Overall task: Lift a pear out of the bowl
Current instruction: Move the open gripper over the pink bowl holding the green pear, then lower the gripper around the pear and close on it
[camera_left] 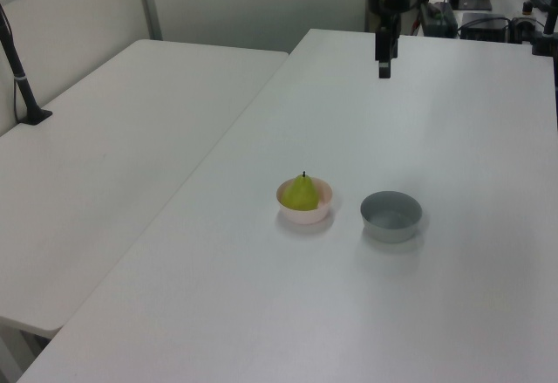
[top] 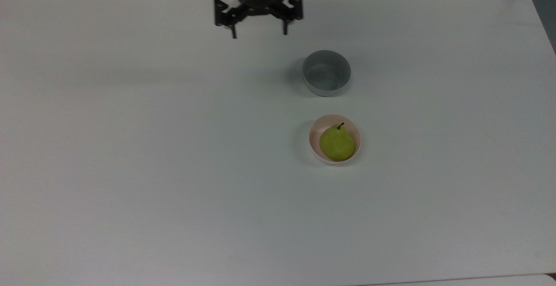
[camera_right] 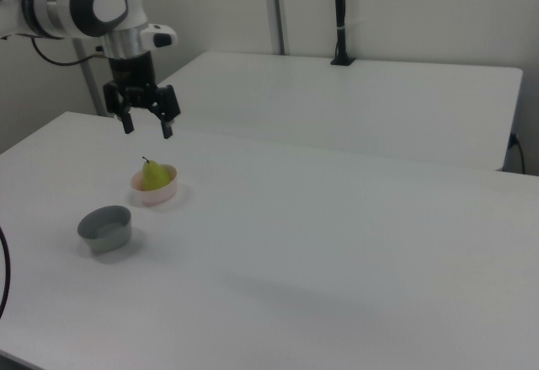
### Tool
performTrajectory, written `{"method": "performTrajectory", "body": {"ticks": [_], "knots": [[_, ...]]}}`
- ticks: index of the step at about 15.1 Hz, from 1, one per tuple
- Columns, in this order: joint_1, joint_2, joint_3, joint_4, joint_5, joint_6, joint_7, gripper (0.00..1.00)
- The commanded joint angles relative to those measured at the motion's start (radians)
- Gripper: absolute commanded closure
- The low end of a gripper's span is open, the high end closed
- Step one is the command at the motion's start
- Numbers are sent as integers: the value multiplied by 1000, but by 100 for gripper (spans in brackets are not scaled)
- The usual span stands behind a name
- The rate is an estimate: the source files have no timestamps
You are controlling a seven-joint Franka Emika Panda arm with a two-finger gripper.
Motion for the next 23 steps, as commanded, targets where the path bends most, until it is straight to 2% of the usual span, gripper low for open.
{"method": "performTrajectory", "body": {"ticks": [1, 6, 10, 18, 23], "knots": [[123, 109, -55, 90, 50, 101, 87, 0], [228, 230, -80, 92, 57, 409, 311, 0], [249, 295, -88, 92, 55, 526, 326, 0], [254, 353, -86, 66, 46, 546, 224, 0], [269, 415, -86, 66, 44, 548, 213, 0]]}}
